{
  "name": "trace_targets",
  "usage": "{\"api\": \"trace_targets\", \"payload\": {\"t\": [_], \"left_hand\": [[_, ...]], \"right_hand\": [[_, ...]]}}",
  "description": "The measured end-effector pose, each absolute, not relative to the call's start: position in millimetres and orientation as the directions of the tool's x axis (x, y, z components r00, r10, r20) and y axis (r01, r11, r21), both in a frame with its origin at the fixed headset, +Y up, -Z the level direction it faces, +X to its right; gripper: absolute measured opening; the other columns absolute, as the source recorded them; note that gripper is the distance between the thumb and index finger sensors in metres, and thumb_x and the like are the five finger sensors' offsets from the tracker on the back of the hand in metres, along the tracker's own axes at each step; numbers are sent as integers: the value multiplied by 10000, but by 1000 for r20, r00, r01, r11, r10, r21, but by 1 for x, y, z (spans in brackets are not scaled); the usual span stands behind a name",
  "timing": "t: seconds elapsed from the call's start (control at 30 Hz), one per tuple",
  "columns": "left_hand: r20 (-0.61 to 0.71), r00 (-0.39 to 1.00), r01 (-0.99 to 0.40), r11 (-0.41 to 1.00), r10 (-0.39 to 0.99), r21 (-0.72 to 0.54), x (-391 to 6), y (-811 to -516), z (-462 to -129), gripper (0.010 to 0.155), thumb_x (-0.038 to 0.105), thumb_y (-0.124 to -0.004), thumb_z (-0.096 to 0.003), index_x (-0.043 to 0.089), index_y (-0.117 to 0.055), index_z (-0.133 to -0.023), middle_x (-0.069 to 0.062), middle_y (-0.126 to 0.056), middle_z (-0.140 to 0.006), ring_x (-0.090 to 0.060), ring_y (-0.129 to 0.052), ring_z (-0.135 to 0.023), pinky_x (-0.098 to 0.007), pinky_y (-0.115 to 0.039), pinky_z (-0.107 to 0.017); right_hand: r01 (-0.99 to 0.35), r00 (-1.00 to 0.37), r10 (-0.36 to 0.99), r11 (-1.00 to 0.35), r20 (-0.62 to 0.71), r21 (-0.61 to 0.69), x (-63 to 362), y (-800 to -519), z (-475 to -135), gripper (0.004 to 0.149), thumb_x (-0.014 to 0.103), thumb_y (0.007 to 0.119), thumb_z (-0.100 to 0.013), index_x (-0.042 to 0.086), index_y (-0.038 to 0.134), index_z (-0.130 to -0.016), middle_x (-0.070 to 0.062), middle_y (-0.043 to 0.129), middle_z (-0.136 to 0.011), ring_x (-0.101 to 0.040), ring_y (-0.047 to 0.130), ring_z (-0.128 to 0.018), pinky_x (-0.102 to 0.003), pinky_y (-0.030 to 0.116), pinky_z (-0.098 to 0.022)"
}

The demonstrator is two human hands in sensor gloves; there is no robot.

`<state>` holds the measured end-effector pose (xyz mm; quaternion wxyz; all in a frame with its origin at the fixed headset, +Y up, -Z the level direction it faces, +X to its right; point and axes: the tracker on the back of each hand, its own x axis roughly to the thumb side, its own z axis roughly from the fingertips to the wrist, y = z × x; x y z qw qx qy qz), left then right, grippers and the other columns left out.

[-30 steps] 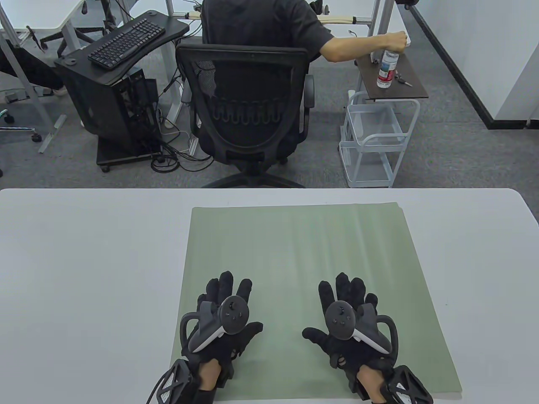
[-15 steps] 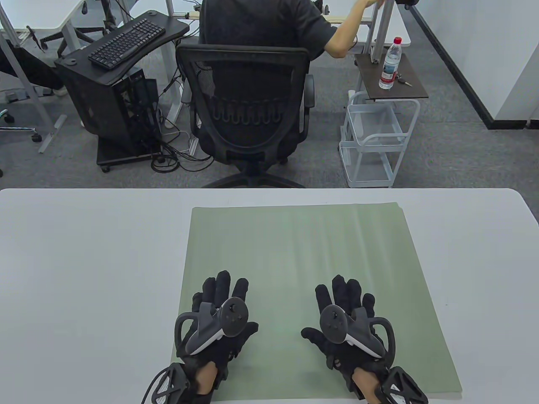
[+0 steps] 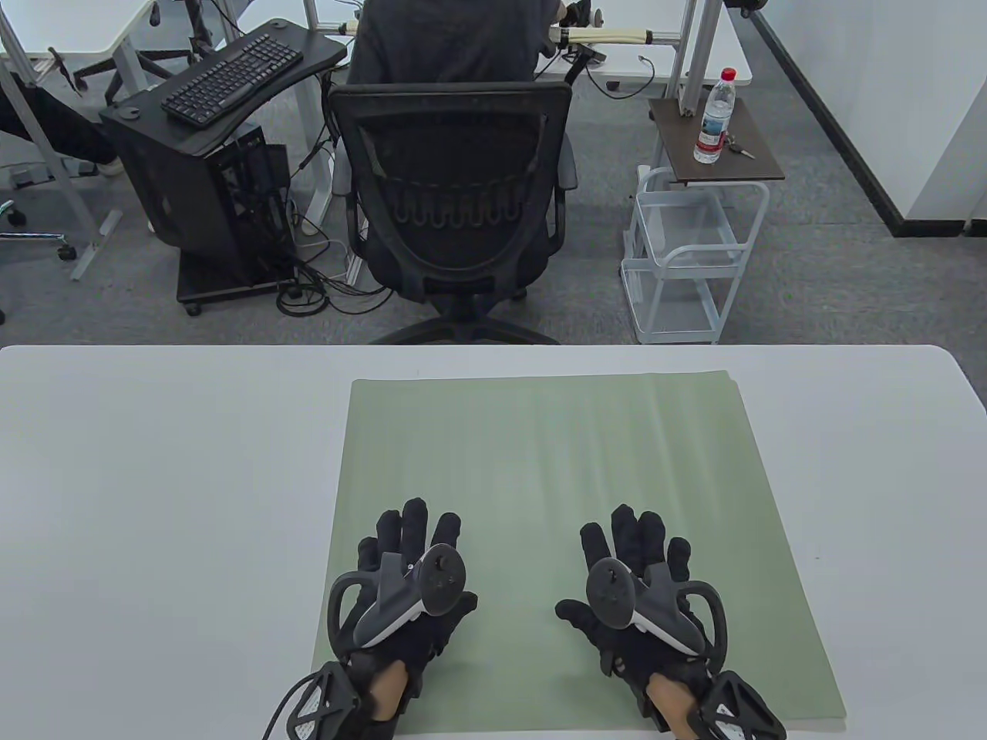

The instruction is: Unroll desk mats and stack together

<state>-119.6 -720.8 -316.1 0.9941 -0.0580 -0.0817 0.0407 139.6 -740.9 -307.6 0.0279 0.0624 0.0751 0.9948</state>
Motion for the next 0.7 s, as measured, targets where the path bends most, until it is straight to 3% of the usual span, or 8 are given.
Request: {"api": "trace_targets", "payload": {"t": [0.7], "left_hand": [[156,985,-49,987,73,-152,-113,-724,-315,898,607,-762,-333,323,-261,-1023,-147,-109,-1144,-517,-267,-1044,-698,-336,-713]], "right_hand": [[-17,-995,38,-978,96,206,141,-745,-308,902,728,495,-380,315,98,-1078,-93,-118,-1090,-466,-83,-994,-703,85,-672]]}}
